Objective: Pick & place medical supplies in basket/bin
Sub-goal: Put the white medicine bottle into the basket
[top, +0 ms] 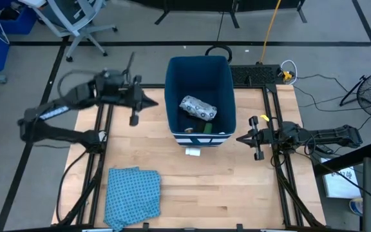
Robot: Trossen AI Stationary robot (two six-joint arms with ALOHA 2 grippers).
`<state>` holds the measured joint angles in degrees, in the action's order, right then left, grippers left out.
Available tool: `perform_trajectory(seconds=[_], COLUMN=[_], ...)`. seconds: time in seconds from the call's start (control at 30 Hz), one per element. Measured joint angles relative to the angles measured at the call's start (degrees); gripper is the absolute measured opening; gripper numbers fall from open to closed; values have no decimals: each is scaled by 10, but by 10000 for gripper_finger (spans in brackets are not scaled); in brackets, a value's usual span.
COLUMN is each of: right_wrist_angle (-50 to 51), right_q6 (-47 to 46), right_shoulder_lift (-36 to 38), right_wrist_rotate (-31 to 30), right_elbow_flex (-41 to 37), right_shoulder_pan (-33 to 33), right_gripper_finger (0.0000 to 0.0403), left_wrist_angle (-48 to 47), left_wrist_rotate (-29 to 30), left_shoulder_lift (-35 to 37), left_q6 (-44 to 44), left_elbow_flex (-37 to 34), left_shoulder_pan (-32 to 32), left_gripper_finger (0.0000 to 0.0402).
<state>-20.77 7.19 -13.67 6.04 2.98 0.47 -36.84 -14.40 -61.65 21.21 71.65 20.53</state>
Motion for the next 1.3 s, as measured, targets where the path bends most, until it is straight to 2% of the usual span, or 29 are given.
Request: perform_trajectory(seconds=[0.17, 0.27, 0.4, 0.5, 0.73, 0.97, 1.3], right_wrist_angle=[0, 0, 0, 0, 0, 0, 0], right_q6=[-5, -5, -2, -2, -3, 11, -7], right_shoulder_lift=[0, 0, 0, 0, 0, 0, 0], right_wrist_rotate=[0, 0, 0, -2, -2, -3, -1], right_elbow_flex=[0, 0, 0, 0, 0, 0, 0], right_shoulder_pan=[0, 0, 0, 0, 0, 0, 0], right_gripper_finger=[4, 4, 4, 4, 4, 4, 4], left_wrist_angle=[296, 451, 613, 673, 781, 747, 681], left_wrist_rotate=[-57, -66, -56, -26, 111, 61, 50], left_shoulder_lift=[113, 155, 182, 188, 187, 195, 257], left_q6=[-71, -110, -161, -175, -139, -107, -107], left_elbow_flex=[-250, -380, -508, -574, -659, -663, -663], left_shoulder_pan=[-13, -29, -53, -76, -103, -81, -59], left_gripper_finger=[5, 3, 2, 4, 4, 2, 1])
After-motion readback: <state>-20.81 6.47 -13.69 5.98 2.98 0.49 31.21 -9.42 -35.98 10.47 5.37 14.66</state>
